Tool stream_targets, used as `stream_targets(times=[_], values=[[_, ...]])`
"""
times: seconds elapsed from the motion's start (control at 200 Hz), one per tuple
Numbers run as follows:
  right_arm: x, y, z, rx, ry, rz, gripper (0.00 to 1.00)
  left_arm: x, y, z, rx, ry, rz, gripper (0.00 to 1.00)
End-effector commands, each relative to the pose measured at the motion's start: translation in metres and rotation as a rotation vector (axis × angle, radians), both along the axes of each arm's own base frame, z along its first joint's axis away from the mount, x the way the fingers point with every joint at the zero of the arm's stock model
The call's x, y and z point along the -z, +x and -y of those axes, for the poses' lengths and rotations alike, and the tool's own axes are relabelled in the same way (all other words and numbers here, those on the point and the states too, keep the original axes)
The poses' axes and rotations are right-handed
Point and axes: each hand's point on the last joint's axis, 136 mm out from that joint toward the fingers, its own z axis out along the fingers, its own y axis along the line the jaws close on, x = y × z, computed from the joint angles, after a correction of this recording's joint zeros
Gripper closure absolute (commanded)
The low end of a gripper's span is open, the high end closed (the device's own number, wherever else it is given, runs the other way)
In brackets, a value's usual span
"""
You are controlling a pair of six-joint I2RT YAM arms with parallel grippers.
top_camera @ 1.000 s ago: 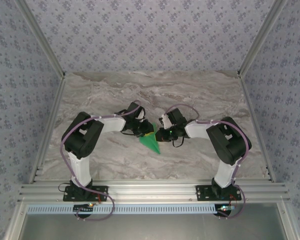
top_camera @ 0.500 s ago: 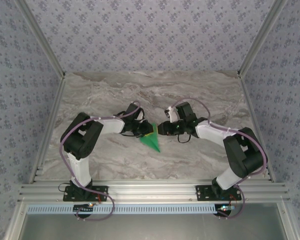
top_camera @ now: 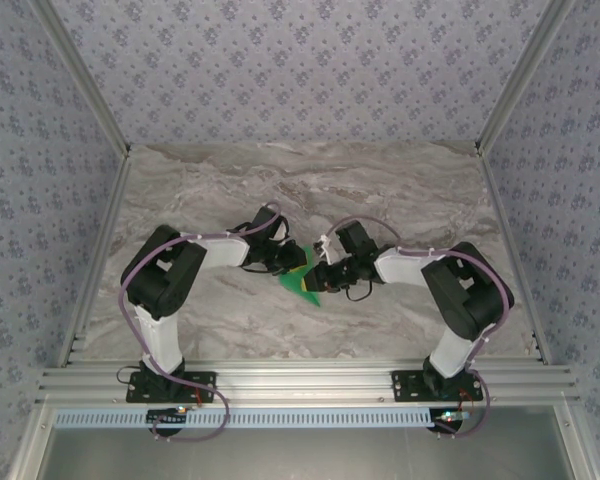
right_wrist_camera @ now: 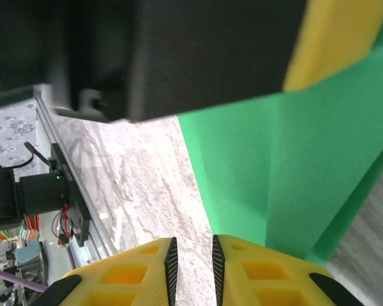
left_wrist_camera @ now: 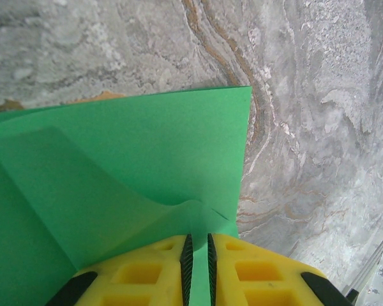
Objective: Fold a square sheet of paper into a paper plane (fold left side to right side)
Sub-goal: Fourth fold the wing at the center of the table.
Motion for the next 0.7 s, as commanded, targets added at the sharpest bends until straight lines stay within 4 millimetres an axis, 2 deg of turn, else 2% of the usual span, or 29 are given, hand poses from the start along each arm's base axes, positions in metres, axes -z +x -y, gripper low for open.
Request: stream_targets(times=[0.0,0.695], values=[[0.015,-0.014,0.003,-0.027,-0.051,-0.039,0.77,0.04,-0.031,-0.032,-0.013,0.163,-0.115,0.83],[0.045,-0.037,0.018,-0.057,-0.203,-0.075,0.78,0.041,-0.03,-0.034,-0.013,0.167,-0.115,0.83]])
